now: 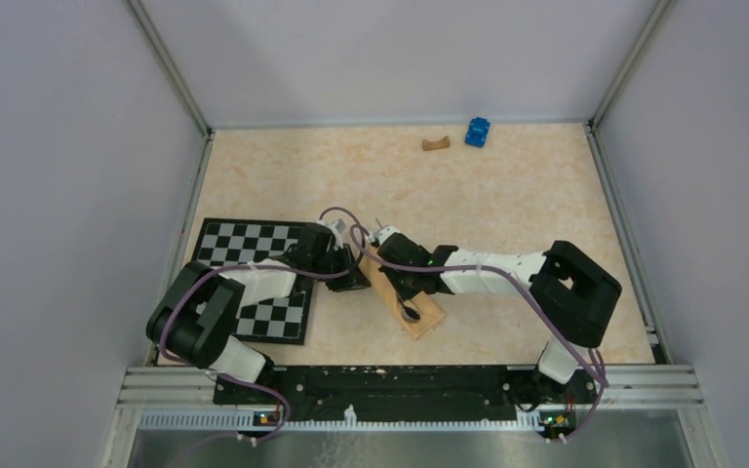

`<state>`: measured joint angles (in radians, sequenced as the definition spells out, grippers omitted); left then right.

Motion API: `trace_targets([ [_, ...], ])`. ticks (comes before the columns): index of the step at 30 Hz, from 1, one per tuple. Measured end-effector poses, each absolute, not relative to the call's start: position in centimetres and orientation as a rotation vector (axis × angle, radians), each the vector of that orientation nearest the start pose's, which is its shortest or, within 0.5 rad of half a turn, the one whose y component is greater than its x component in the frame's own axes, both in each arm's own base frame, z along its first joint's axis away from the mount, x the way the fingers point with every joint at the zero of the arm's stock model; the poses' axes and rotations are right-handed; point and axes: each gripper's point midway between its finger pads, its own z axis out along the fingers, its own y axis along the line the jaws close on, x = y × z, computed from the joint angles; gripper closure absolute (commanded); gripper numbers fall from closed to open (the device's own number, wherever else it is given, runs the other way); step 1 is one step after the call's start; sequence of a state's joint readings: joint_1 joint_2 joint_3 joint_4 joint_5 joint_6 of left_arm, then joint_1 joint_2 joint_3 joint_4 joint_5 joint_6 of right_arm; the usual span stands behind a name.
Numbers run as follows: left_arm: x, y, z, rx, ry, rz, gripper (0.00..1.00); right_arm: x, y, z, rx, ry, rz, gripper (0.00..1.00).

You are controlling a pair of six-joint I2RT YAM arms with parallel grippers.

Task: Fold the napkin into a case and place the utensils inside
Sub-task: Insert the chopsticks into the folded napkin, then pick up the chopsticks from the center of the board.

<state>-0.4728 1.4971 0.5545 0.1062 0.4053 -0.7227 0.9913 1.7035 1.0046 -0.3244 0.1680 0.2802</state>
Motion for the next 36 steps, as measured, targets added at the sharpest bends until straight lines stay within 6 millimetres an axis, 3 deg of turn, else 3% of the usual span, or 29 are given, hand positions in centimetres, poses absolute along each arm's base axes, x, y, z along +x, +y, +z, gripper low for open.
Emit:
trace_targets([
  [7, 24.3, -22.9, 3.2, -0.098, 2.562, -0.989, 0.71, 22.7, 30.7, 3.3, -0.831, 2.446, 0.256, 0.62],
  [10, 24.3, -22.9, 4.3, -0.084, 2.534, -0.998, 0.70, 22.6, 30.3, 4.0, -0.827, 2.454, 0.251, 0.55],
  [13, 24.3, -22.9, 5.6, -0.067, 2.496, -1.009, 0.69, 22.2, 29.5, 5.9, -0.818, 2.442, 0.255, 0.52],
  [18, 24.1, -22.6, 7.5, -0.031, 2.448, -1.013, 0.66, 24.1, 28.1, 9.5, -0.747, 2.374, 0.275, 0.56],
  [22, 23.6, -22.3, 8.6, -0.017, 2.429, -1.011, 0.59, 27.8, 27.1, 10.6, -0.662, 2.357, 0.247, 0.63],
  [25, 23.0, -21.9, 10.0, 0.000, 2.399, -1.009, 0.51, 31.2, 28.3, 11.0, -0.632, 2.351, 0.220, 0.63],
  [29, 22.4, -21.5, 12.0, 0.027, 2.339, -1.021, 0.43, 33.8, 31.0, 9.7, -0.644, 2.355, 0.214, 0.66],
  [36, 21.0, -20.7, 14.2, 0.063, 2.276, -1.030, 0.41, 34.9, 32.4, 5.4, -0.675, 2.438, 0.176, 0.75],
])
